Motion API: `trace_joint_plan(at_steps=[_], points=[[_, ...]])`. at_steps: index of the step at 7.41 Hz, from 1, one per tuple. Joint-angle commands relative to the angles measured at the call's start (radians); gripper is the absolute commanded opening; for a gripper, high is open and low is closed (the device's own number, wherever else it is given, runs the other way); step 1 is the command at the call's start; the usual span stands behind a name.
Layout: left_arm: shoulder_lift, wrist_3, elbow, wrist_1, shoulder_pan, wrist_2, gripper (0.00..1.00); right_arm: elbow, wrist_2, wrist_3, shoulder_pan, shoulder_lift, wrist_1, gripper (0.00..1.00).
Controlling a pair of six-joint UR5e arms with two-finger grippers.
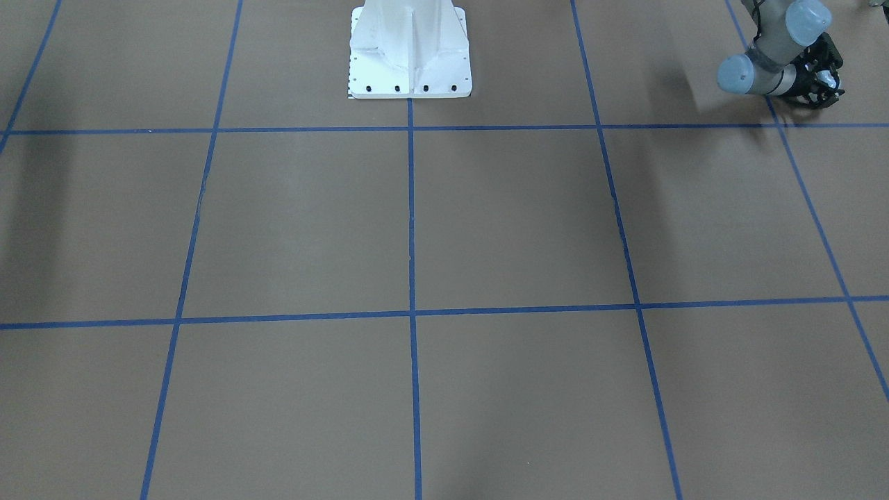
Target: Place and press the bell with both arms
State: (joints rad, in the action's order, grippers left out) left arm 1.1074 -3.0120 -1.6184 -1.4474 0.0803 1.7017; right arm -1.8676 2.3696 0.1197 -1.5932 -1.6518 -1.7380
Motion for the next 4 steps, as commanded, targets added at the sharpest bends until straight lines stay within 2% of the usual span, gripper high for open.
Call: trace_joint_plan(at_steps=[1,3,4], points=[[-0.078,0.071,-0.018,-0.01,-0.002,0.003,0.0,-0.001,0.0,0.0,0.001,0.0,-0.002,1.0],[-0.199,0.151,-0.13,-0.01,0.01,0.003,0.0,0.001,0.0,0.0,0.001,0.0,-0.006,1.0],[-0.227,0.212,-0.182,-0.007,0.015,0.001,0.0,0.002,0.002,0.0,0.001,-0.002,-0.008,1.0]])
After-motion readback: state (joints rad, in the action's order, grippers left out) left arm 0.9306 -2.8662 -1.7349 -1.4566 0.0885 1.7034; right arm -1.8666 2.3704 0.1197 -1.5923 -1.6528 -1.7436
